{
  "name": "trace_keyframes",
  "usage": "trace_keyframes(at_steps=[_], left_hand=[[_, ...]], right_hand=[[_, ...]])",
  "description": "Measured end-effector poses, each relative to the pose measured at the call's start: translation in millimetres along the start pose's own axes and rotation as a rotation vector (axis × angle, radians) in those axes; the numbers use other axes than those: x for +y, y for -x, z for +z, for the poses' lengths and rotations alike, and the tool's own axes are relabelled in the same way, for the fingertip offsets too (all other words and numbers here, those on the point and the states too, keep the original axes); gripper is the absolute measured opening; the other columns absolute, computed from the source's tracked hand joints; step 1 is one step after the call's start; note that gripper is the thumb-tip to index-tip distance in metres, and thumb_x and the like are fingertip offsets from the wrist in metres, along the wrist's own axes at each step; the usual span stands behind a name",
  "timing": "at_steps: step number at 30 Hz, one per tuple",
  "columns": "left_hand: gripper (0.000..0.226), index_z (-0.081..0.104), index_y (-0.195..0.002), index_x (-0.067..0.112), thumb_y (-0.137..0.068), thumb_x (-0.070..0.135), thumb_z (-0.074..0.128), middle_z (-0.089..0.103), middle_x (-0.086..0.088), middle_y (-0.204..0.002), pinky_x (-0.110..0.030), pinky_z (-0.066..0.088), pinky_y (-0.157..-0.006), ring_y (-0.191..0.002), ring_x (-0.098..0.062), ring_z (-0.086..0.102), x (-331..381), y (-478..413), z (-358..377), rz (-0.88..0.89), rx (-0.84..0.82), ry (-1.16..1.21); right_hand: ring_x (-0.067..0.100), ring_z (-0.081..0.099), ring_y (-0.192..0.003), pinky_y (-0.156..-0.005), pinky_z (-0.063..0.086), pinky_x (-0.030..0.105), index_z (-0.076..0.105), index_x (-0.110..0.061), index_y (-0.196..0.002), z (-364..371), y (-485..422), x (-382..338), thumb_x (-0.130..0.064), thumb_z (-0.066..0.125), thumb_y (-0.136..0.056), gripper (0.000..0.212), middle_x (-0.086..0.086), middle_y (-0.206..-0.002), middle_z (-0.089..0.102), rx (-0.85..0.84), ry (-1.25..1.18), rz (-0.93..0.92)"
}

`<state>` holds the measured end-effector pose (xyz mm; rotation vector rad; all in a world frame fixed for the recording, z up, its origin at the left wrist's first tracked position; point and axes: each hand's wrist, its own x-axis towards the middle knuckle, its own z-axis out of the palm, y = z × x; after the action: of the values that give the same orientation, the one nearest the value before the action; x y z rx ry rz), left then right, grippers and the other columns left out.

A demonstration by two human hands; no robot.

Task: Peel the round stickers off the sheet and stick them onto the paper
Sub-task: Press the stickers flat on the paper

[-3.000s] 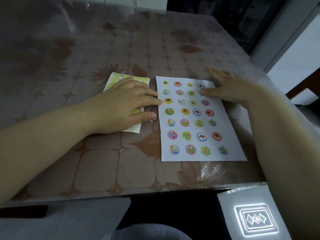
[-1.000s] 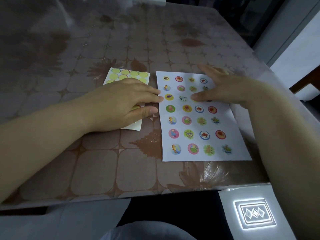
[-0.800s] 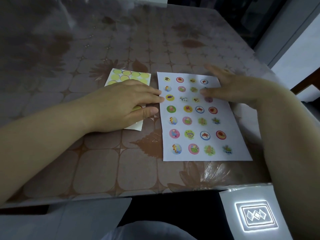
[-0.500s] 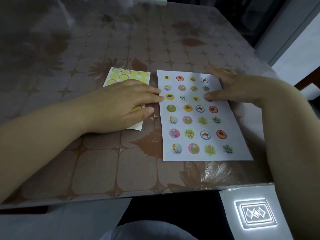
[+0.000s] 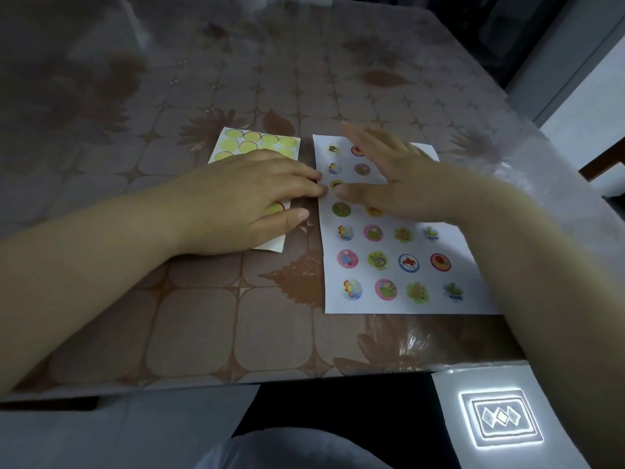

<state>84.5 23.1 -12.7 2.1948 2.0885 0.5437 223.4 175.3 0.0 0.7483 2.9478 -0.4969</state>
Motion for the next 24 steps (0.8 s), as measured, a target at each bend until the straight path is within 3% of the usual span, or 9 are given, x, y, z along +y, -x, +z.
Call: trace_keyframes(at_steps=[4, 9, 13, 17, 19, 22, 24], left_hand=[[0.071, 0.046, -0.135, 0.017, -0.081, 0.058, 0.024, 0.042, 0.002, -0.144, -0.004, 0.006, -0.092, -0.135, -0.013, 0.031, -2.1, -0.5, 3.3, -0.049, -0.066, -0.004], [0.077, 0.056, -0.128, 0.017, -0.074, 0.057, 0.018, 0.053, 0.0, -0.136, 0.007, -0.003, -0.089, -0.123, -0.007, 0.033, -5.6, 5.5, 3.4, 0.002, 0.008, 0.03], [0.083, 0.053, -0.13, 0.018, -0.07, 0.06, 0.014, 0.05, 0.001, -0.139, -0.002, 0.002, -0.09, -0.13, -0.017, 0.037, -5.9, 3.6, 4.6, -0.016, 0.008, 0.012], [0.081, 0.055, -0.128, 0.016, -0.072, 0.059, 0.016, 0.051, -0.002, -0.137, 0.004, -0.002, -0.089, -0.128, -0.018, 0.038, -1.9, 3.2, 3.0, -0.015, 0.011, 0.023], [0.081, 0.053, -0.13, 0.019, -0.073, 0.064, 0.016, 0.05, 0.001, -0.139, 0.0, -0.003, -0.095, -0.131, -0.018, 0.037, -8.3, 4.8, 3.4, -0.014, -0.012, 0.001], [0.072, 0.052, -0.131, 0.028, -0.083, 0.069, 0.017, 0.05, 0.008, -0.139, -0.016, -0.001, -0.108, -0.133, -0.017, 0.035, -13.0, 7.8, 4.8, 0.019, -0.02, -0.093], [0.071, 0.055, -0.128, 0.02, -0.081, 0.06, 0.021, 0.053, 0.001, -0.136, -0.006, 0.001, -0.099, -0.128, -0.018, 0.039, -7.8, 6.9, 3.3, -0.001, -0.014, -0.037]], right_hand=[[0.022, 0.006, -0.143, -0.116, 0.007, 0.044, -0.001, -0.045, -0.144, 3.4, -3.3, -2.5, -0.063, 0.051, -0.077, 0.086, 0.001, -0.157, 0.0, -0.064, 0.014, 0.047], [0.022, -0.002, -0.144, -0.116, 0.003, 0.046, -0.004, -0.047, -0.142, 0.6, -0.9, -6.2, -0.062, 0.052, -0.078, 0.086, 0.002, -0.157, -0.005, -0.064, 0.046, 0.069], [0.022, 0.002, -0.144, -0.116, 0.01, 0.045, -0.004, -0.05, -0.141, -13.9, 8.8, 9.5, -0.061, 0.048, -0.081, 0.08, -0.006, -0.157, -0.007, -0.09, -0.045, 0.116], [0.02, 0.005, -0.144, -0.115, 0.015, 0.048, -0.005, -0.05, -0.141, -20.5, 12.1, 21.6, -0.075, 0.05, -0.057, 0.103, -0.01, -0.156, -0.007, -0.18, -0.032, 0.168], [0.023, 0.003, -0.144, -0.115, 0.013, 0.049, -0.007, -0.048, -0.142, -19.5, 10.0, 21.8, -0.08, 0.048, -0.045, 0.116, -0.005, -0.157, -0.005, -0.172, 0.032, 0.181], [0.023, 0.003, -0.143, -0.115, 0.012, 0.048, -0.008, -0.045, -0.143, -17.5, 7.8, 23.3, -0.081, 0.046, -0.041, 0.121, -0.004, -0.157, -0.004, -0.149, 0.056, 0.165], [0.021, 0.009, -0.143, -0.114, 0.016, 0.048, -0.004, -0.046, -0.143, -19.9, 9.5, 27.2, -0.081, 0.05, -0.044, 0.118, -0.008, -0.157, -0.001, -0.14, -0.01, 0.154]])
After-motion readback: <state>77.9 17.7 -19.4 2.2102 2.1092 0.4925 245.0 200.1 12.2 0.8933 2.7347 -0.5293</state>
